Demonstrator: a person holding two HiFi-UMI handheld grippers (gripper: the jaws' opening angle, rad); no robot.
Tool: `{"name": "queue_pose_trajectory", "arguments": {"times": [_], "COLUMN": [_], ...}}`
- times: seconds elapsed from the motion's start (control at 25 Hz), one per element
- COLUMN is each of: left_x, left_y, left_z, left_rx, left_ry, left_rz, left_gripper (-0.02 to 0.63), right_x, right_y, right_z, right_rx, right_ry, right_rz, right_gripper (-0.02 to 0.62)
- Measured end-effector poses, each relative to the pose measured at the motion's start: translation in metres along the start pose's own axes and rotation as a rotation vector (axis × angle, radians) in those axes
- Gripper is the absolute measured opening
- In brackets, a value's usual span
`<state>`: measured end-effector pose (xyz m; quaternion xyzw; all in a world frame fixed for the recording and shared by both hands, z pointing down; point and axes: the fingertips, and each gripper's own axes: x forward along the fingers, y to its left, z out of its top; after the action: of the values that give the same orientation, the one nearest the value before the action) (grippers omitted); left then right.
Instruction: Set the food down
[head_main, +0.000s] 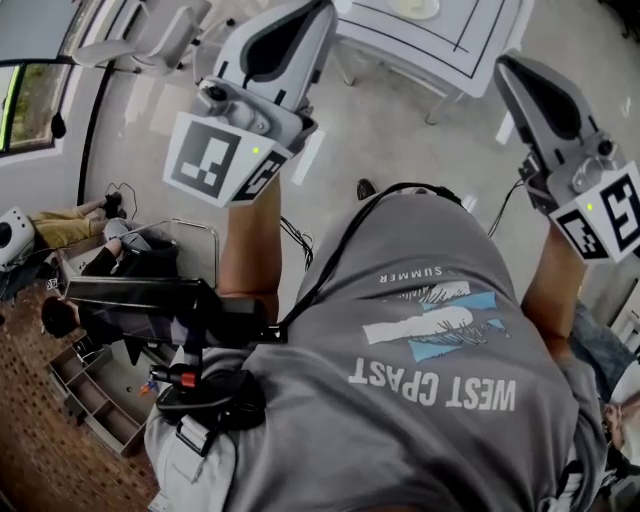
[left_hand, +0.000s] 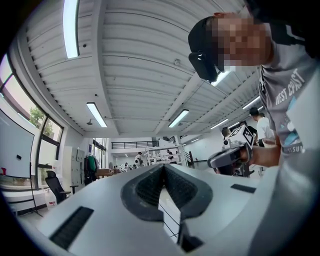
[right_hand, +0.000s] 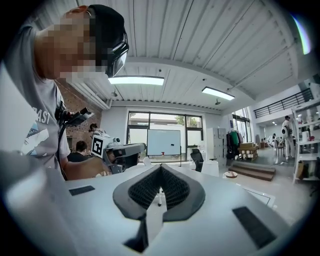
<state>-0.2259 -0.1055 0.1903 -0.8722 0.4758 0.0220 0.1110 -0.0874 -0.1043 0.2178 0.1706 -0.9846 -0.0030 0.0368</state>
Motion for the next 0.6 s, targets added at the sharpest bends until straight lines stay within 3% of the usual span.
{"name": "queue_pose_trajectory", "arguments": {"times": [0.6], "left_x": [0.005], "left_y": [-0.036], "left_z": [0.010], "left_rx": [0.015], "left_ry": [-0.004], "left_rz": [0.000], "left_gripper": [0.008], "right_x": [-0.037], "right_y": [0.007], "right_z": [0.001], "right_rx": [-0.006], "right_ry": [-0.007], "right_rz": [0.002], "right_gripper": [0.006]}}
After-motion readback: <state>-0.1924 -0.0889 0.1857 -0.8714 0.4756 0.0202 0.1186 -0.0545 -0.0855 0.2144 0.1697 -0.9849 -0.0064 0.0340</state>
